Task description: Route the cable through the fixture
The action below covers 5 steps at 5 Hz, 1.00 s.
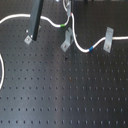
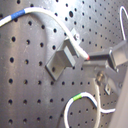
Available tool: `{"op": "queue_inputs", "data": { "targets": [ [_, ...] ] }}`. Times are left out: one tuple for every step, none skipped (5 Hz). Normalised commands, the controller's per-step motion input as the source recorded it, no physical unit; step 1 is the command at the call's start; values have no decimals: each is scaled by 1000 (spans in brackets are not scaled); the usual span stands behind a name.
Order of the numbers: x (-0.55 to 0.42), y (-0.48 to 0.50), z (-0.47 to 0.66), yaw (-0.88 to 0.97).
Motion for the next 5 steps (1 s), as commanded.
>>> {"op": "queue_inputs", "data": {
  "targets": [
    [-198, 209, 121, 11],
    [-285, 285, 264, 74],
    [-165, 173, 134, 49],
    [-100, 55, 406, 9],
    [-153, 45, 435, 6]
  ]
}}
